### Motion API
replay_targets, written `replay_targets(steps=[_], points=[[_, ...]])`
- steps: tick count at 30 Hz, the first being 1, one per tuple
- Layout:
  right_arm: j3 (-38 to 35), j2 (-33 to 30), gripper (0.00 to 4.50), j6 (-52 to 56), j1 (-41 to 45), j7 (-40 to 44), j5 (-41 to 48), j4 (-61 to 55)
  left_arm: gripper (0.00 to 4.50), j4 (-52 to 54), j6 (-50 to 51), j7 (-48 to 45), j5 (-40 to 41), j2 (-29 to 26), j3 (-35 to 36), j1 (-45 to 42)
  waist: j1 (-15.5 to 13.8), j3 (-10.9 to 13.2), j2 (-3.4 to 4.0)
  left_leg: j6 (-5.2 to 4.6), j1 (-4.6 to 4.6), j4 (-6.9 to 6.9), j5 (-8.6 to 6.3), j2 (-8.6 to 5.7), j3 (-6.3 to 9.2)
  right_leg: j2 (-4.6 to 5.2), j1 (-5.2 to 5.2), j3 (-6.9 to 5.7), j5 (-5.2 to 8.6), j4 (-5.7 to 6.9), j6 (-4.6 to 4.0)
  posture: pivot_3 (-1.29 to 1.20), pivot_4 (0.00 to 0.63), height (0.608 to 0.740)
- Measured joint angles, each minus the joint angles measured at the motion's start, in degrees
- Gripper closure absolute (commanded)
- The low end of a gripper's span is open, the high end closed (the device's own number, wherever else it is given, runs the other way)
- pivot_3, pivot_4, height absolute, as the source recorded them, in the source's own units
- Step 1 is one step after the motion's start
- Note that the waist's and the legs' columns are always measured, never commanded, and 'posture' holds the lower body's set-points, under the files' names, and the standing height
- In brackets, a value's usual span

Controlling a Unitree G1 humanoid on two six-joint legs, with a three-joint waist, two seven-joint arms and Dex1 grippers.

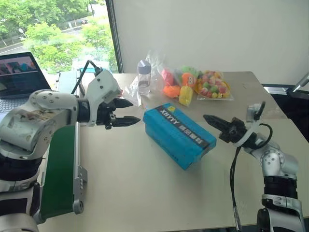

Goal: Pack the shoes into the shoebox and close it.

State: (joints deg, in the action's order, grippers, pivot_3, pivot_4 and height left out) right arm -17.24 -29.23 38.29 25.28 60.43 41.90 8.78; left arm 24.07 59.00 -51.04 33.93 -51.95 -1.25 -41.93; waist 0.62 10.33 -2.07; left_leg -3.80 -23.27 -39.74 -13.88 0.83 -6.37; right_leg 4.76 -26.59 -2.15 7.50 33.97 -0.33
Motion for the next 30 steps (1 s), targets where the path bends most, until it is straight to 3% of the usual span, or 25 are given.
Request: replay_targets(steps=[7, 13, 19, 24, 27, 30], points=[[10.4, 1.9, 4.49, 2.3, 10.9, -2.6, -4.1, 0.2, 1.38, 1.9, 1.2, 2.1, 1.1, 0.7, 0.5, 1.5, 0.2, 0.0, 0.00, 0.01, 0.01, 0.03, 0.06, 0.10, 0.02, -0.15, -0.09, -0.03, 0.02, 0.07, -0.04, 0.00, 0.150, 0.740], [28.2, 2.1, 4.49, -7.6, 13.1, -2.7, -21.4, 9.7, 1.38, 2.7, 2.4, 5.6, 1.2, 0.9, 1.4, 3.1, -0.3, 0.0, -0.03, -0.30, -0.02, 0.01, 0.12, 0.05, -0.02, -0.09, -0.05, -0.03, 0.11, 0.01, -0.06, 0.00, 0.150, 0.740], [29.6, 1.8, 4.49, -11.4, 14.2, -1.8, -25.0, 12.5, 1.38, 4.9, 3.5, 8.0, 2.2, 1.4, 2.4, 5.2, -0.6, -0.2, -0.34, 0.20, 0.39, -0.03, -0.14, 0.01, 0.02, 0.04, 0.39, -0.07, 0.12, -0.02, -0.05, 0.00, 0.150, 0.740], [28.2, -1.4, 4.49, -6.9, 12.2, -0.7, -24.0, 5.1, 1.38, 5.1, 3.4, 8.6, 2.2, 1.9, 2.5, 5.3, -1.1, -0.2, -0.32, 0.23, 0.22, 0.00, -0.13, 0.01, 0.02, 0.06, 0.19, -0.09, 0.12, 0.03, -0.05, 0.00, 0.150, 0.740], [26.4, -4.4, 3.80, -1.9, 11.7, 1.0, -20.5, -1.5, 1.38, 4.6, 2.8, 8.5, 2.3, 2.6, 2.5, 5.6, -1.1, -0.2, -0.28, 0.20, -0.19, 0.01, -0.09, 0.02, 0.02, 0.01, -0.24, -0.08, 0.10, 0.08, -0.05, 0.00, 0.150, 0.740], [22.8, -9.9, 2.70, 1.3, 12.4, 2.9, -17.0, -10.6, 1.38, 4.5, 0.1, 7.3, 2.4, 3.4, 2.3, 7.8, -1.1, -0.2, -0.22, -0.15, -0.44, 0.01, 0.11, 0.09, 0.03, -0.10, -0.48, -0.09, 0.00, 0.08, 0.12, 0.00, 0.150, 0.740]])
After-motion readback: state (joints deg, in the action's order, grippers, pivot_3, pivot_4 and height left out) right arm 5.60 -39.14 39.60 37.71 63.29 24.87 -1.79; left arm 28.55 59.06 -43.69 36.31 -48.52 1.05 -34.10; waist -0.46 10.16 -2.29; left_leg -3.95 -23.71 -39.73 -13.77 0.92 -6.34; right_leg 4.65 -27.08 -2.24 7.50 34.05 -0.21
